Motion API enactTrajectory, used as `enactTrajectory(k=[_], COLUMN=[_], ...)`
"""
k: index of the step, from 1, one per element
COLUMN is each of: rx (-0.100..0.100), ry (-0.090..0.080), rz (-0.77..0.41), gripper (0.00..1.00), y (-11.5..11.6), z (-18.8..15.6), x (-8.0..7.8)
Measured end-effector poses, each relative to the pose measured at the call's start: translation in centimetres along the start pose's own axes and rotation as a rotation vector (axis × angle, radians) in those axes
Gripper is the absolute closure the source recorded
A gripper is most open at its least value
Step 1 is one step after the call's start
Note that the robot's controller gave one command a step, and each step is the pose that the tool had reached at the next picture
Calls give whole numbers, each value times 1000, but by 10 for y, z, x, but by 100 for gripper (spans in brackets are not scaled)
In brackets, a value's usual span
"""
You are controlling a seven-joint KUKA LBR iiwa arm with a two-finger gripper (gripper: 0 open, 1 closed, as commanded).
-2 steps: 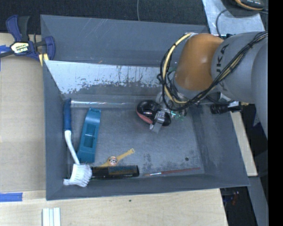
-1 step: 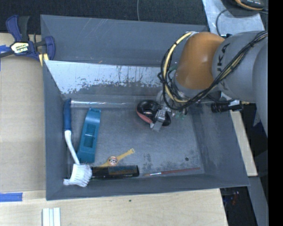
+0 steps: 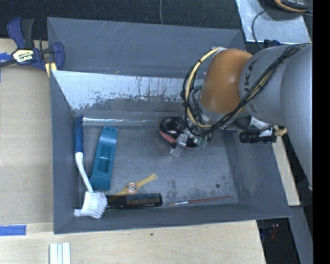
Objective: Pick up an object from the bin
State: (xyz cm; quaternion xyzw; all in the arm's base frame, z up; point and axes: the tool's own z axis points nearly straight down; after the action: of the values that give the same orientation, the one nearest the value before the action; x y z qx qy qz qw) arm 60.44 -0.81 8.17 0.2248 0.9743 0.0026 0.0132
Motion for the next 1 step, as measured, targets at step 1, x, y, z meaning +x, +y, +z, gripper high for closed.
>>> enactTrajectory(k=[1], rx=[1], ry=[1], rz=[2], gripper=[0], y=[2], z=[16], x=[-1])
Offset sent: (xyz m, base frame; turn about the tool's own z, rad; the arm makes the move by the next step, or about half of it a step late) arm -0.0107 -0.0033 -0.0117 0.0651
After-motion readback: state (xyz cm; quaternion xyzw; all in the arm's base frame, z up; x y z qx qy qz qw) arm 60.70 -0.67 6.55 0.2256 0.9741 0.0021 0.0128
